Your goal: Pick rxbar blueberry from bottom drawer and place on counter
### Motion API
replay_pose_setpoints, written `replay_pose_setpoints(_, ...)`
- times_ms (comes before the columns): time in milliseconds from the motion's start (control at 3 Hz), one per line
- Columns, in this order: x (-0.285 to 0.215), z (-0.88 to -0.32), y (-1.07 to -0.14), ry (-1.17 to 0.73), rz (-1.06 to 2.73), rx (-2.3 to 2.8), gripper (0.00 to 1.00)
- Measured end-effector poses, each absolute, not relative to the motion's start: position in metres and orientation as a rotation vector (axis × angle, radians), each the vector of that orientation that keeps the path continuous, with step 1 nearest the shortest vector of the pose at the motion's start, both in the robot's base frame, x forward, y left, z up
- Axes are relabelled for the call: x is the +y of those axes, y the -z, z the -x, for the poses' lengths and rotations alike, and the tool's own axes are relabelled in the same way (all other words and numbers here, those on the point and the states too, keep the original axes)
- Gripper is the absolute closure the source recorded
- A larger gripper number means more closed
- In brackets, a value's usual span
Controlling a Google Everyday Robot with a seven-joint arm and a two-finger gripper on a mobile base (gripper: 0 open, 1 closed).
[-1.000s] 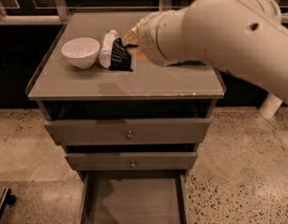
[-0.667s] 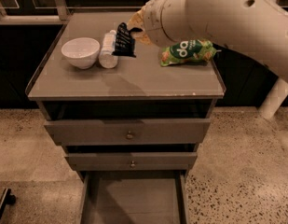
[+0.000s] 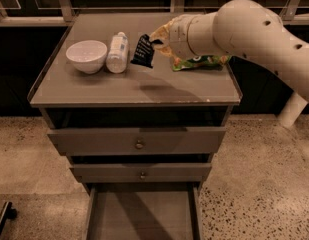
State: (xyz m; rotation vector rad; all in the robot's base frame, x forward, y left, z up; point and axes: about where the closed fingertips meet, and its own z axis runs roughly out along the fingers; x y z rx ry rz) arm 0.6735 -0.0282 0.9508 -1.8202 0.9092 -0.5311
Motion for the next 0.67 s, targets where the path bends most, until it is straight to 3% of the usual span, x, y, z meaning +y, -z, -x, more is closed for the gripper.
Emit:
replay_pose_setpoints(333, -0.0423, -0.6844, -0.9154, 0.51, 1.806, 0.985, 1.0)
replay_pose_setpoints(667, -0.0427, -0.6845, -0.9134, 0.506, 1.803, 0.993, 0.82)
